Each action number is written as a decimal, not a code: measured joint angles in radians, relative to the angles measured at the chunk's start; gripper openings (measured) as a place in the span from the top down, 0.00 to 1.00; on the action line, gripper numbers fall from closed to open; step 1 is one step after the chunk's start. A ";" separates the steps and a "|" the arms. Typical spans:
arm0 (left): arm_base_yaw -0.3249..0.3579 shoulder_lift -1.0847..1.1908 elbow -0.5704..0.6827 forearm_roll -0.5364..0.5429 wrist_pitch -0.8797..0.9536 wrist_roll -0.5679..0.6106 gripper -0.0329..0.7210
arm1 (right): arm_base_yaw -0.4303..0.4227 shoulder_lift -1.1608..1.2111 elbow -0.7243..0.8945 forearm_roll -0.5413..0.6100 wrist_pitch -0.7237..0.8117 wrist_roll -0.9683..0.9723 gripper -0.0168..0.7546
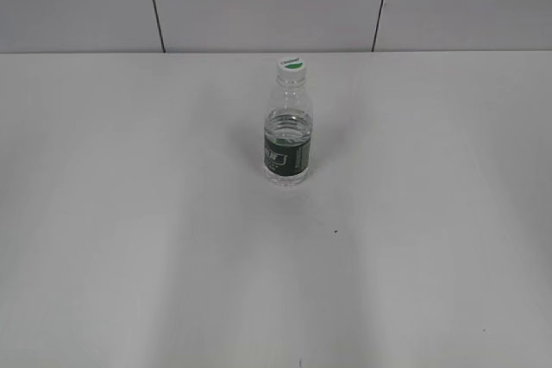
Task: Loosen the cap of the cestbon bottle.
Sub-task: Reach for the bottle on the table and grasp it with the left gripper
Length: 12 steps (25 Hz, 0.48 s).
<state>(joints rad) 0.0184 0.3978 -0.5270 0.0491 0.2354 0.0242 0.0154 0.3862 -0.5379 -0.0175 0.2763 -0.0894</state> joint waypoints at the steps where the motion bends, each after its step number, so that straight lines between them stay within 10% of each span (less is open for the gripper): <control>1: 0.000 0.033 0.000 -0.004 -0.033 0.000 0.27 | 0.000 0.029 0.000 0.000 -0.059 0.000 0.24; 12: -0.017 0.484 0.000 0.010 -0.472 0.000 0.27 | 0.000 0.456 0.001 -0.012 -0.570 0.000 0.24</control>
<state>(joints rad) 0.0013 0.8816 -0.5270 0.0592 -0.2371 0.0242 0.0154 0.8426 -0.5370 -0.0297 -0.2938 -0.0894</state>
